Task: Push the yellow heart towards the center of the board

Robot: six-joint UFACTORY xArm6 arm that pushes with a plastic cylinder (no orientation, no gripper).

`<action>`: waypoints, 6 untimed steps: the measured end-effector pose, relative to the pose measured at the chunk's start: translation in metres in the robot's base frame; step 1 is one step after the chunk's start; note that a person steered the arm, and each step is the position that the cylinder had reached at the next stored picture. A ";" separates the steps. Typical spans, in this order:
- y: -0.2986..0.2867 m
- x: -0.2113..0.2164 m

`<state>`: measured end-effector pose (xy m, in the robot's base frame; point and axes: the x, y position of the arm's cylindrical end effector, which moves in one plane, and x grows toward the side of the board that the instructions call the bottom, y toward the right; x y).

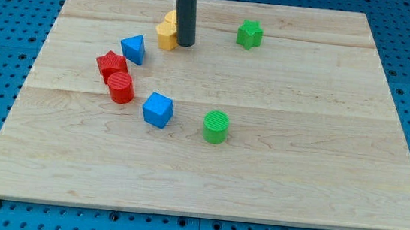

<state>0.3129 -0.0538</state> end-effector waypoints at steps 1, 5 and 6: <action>-0.005 -0.003; -0.027 -0.073; 0.000 -0.063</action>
